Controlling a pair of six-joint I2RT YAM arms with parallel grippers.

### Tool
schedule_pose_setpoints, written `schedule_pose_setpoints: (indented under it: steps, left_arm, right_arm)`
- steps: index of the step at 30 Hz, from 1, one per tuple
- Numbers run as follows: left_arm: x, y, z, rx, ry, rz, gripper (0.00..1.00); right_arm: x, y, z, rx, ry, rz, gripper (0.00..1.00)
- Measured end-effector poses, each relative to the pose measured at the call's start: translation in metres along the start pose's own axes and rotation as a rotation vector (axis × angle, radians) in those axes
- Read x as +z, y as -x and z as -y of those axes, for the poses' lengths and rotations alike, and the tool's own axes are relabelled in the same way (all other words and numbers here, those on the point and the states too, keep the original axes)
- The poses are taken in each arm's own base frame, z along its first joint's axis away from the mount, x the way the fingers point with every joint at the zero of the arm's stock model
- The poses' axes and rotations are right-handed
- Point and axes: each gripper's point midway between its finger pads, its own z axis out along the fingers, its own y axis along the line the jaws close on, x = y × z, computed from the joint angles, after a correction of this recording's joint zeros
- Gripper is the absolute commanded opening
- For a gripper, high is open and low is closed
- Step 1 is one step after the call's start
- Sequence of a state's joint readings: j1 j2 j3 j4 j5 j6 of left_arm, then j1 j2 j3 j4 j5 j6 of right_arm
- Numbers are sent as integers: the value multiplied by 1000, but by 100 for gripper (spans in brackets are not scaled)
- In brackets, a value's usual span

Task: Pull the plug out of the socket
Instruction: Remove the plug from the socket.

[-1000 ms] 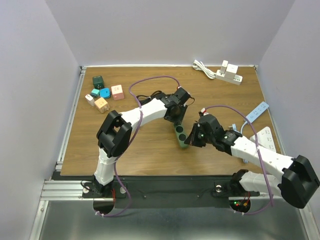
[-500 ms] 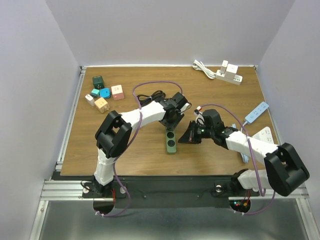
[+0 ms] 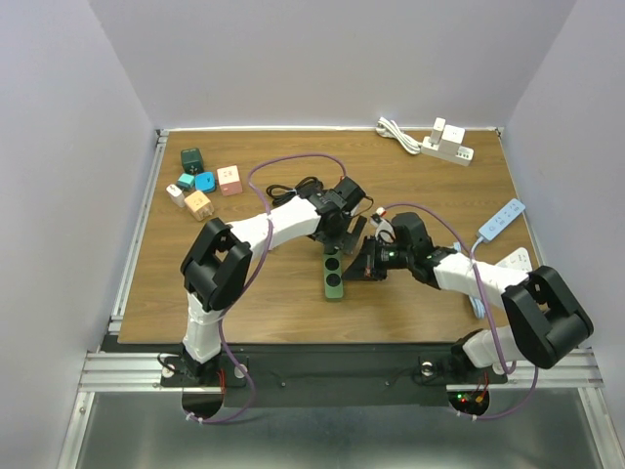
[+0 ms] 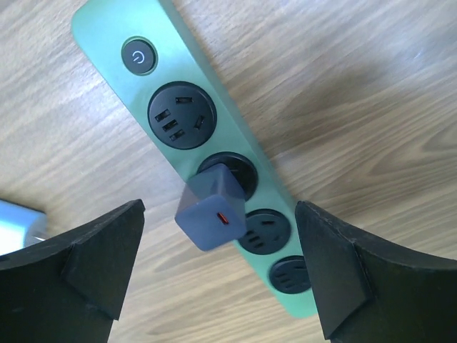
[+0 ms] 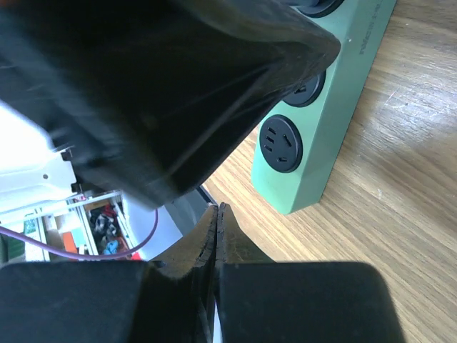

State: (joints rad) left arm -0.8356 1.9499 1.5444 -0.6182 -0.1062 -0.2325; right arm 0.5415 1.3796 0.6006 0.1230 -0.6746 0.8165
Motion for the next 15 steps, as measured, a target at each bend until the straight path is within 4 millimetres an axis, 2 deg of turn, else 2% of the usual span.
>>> schedule_pose_setpoints:
  steps: [1,2,4,6,12,15]
  left_arm:
    - [-1,1,1,-17,-1,4,88]
    - [-2,2,2,-48,-2,9,72]
    - [-4,3,4,-100,-2,13,57]
    - [-3,4,4,-144,8,19,51]
    - [0,1,-3,-261,49,20,48]
    - [1,0,-3,-302,60,24,52]
  right_arm:
    - [1,0,1,1,-1,0,0]
    - [0,2,1,2,-1,4,0]
    - [0,3,1,-1,2,10,0]
    - [0,5,0,-1,5,15,0]
    - [0,8,3,6,1,22,0]
    - [0,8,4,9,-2,22,0]
